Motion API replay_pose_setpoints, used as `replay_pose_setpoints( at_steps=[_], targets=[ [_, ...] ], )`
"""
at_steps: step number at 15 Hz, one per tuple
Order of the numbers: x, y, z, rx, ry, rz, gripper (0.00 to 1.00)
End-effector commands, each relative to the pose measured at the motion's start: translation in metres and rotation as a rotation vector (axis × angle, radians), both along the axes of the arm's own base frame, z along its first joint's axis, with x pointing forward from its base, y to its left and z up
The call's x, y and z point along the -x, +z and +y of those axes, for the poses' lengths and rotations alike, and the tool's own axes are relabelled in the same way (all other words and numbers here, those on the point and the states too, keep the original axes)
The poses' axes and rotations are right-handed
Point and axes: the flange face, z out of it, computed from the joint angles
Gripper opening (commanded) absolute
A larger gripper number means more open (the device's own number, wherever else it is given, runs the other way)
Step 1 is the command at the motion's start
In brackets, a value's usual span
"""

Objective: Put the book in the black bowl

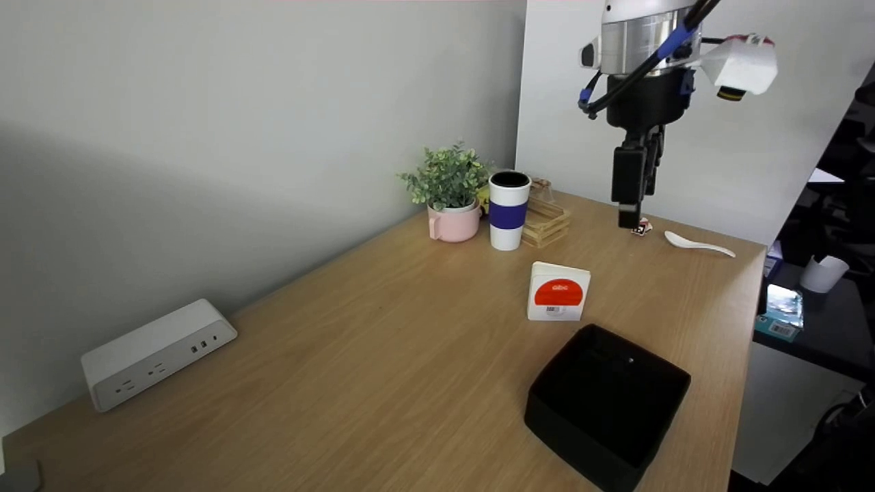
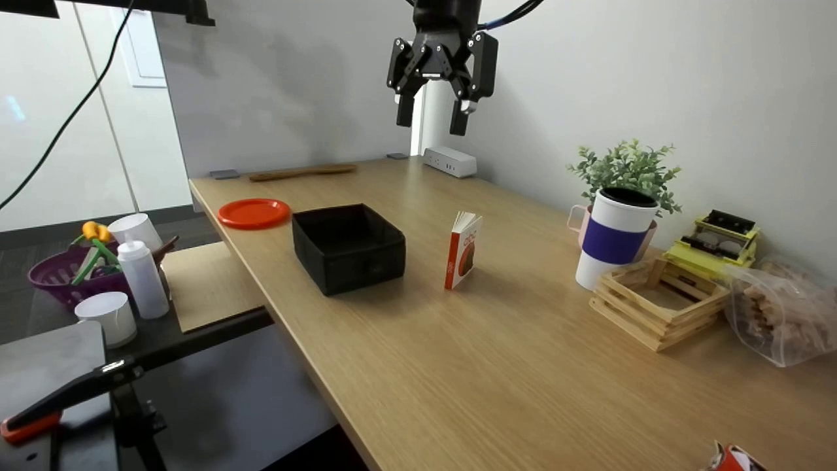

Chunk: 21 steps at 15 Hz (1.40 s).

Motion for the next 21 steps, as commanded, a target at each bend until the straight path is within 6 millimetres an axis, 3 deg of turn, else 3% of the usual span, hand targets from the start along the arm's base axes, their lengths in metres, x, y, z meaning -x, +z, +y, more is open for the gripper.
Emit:
replay_pose_setpoints(
  at_steps=[1, 4, 5, 9, 15, 21],
  targets=[
    [-0.016, -0.013, -0.019, 0.017, 0.169, 0.102, 1.0],
    [-0.022, -0.018, -0.036, 0.008, 0.329, 0.143, 1.0],
    [-0.014, -0.019, -0.025, 0.01, 0.243, 0.108, 1.0],
    [-0.019, -0.02, -0.034, -0.001, 0.305, 0.121, 1.0],
    [-0.047, -0.024, -0.029, -0.168, 0.283, -0.059, 1.0],
    [-0.067, -0.053, -0.029, -0.232, 0.3, -0.076, 1.0]
  ],
)
